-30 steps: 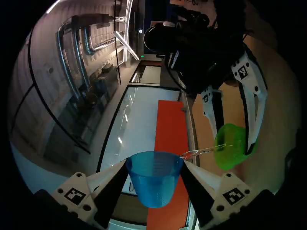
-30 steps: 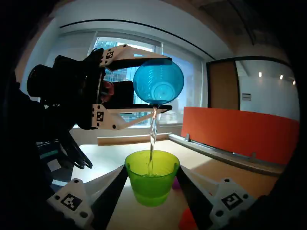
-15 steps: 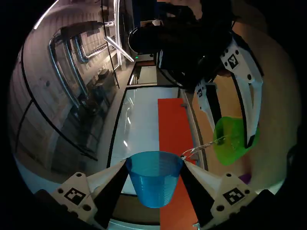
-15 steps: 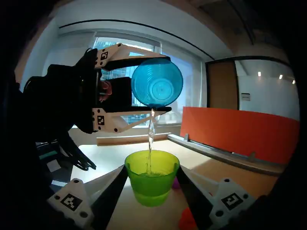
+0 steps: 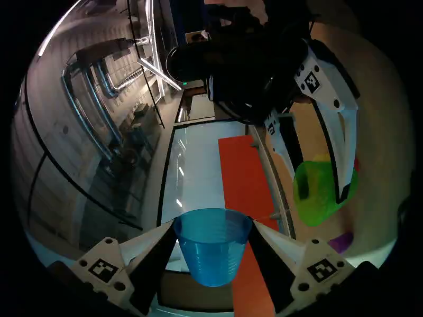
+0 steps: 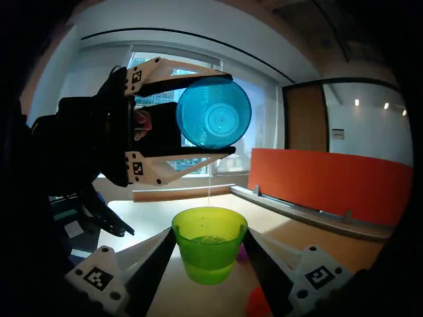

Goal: Pour water

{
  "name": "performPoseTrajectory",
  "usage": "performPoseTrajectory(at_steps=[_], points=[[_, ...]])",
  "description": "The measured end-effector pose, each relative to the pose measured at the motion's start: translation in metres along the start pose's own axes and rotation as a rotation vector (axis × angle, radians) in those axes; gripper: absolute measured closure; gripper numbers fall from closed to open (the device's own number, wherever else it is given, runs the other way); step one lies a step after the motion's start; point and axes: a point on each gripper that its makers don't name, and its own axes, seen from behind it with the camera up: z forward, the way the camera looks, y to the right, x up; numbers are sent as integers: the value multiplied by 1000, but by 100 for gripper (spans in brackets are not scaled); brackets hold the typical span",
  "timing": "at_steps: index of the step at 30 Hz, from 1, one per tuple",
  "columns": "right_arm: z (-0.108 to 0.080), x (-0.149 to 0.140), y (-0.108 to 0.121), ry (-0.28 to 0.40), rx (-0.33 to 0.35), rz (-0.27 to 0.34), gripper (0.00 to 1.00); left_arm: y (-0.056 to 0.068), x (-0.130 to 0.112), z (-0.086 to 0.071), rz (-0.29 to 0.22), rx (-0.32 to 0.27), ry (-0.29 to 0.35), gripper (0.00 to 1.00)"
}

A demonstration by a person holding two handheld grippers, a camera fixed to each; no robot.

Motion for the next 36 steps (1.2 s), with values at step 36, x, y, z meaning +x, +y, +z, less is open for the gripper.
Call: performPoseTrajectory(at_steps=[36], points=[[-12,10,9,37,-17,7,10,17,-32,15,-812,-50,52,12]])
